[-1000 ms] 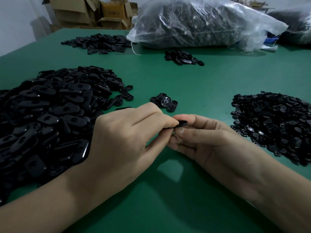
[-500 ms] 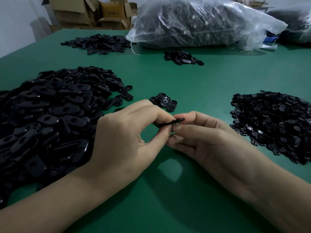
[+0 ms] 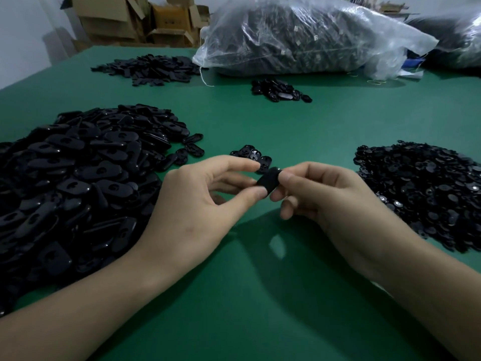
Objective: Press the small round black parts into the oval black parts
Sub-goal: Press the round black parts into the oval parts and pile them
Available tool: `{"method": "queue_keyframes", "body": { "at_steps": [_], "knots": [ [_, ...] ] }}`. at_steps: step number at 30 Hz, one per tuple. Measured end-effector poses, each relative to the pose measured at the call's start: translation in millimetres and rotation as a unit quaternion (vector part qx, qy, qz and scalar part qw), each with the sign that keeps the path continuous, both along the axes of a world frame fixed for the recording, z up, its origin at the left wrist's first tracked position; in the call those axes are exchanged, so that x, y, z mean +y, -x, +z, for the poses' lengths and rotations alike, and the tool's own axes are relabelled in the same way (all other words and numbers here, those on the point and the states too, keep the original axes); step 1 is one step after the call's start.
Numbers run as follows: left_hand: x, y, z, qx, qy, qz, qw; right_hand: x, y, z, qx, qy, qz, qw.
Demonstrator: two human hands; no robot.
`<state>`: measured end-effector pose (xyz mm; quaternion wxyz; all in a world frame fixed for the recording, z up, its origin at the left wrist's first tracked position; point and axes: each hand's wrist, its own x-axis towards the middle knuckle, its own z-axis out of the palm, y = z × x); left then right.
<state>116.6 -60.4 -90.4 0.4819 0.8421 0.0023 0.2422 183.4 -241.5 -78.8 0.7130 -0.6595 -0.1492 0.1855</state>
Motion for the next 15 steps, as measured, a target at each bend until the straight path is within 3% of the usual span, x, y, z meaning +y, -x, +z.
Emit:
{"method": "queue_keyframes", "body": {
  "at_steps": [3,5,8,10,15],
  "knots": [
    [7,-5,3,0.009,0.002,0.042,0.999,-3,-7,1,0.046,-0.026,-0.013,0.999],
    [13,-9,6,0.035,-0.001,0.061,0.997,-5,-10,-1,0.028,-0.016,-0.028,0.999],
    [19,-11,12,0.077,-0.044,0.070,0.994,-4,-12,-6,-0.070,0.061,-0.058,0.994],
    [24,-12,18,0.096,-0.121,0.083,0.985,-4,-14,-9,-0.155,0.135,-0.075,0.976],
    [47,-13,35,0.130,-0.349,0.146,0.917,-3,-22,-12,-0.334,0.292,-0.117,0.889]
  ]
}}
